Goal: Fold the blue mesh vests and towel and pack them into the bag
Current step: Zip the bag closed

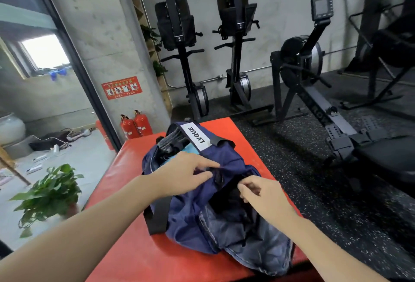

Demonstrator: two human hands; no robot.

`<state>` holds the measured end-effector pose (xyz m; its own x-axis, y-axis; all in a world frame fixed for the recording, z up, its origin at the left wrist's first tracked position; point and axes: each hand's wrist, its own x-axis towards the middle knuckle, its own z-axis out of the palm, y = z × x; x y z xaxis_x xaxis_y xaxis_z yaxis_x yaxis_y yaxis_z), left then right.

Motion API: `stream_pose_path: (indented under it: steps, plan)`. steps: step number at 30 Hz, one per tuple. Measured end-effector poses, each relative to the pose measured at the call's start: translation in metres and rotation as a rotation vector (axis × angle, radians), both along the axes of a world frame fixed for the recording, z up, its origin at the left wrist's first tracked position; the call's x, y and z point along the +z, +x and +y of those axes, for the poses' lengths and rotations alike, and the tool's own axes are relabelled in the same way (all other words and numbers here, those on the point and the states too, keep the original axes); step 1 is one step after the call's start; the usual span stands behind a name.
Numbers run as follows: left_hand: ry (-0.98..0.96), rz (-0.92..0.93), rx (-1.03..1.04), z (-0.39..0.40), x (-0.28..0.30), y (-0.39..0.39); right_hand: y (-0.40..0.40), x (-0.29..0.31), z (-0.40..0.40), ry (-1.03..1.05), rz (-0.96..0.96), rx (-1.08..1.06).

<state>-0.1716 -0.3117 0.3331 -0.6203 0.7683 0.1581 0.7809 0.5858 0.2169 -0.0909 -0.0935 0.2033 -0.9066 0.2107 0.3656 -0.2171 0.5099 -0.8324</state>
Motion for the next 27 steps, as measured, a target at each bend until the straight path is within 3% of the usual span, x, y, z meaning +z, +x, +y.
stream_pose_path:
  steps: [5, 13, 17, 27]
  plan:
    - [0.251, 0.098, 0.167, -0.027, 0.006, -0.021, 0.008, 0.049, -0.003, -0.056, 0.057, 0.009]
    - [0.44, 0.123, 0.493, -0.093, -0.003, -0.107, -0.072, 0.13, -0.057, 0.202, 0.072, 0.102]
    - [0.53, 0.034, 0.577, -0.115, -0.014, -0.153, -0.131, 0.15, -0.092, 0.394, 0.069, 0.178]
    - [0.512, -0.091, 0.428, -0.113, -0.039, -0.232, -0.262, 0.152, -0.158, 0.805, 0.024, 0.289]
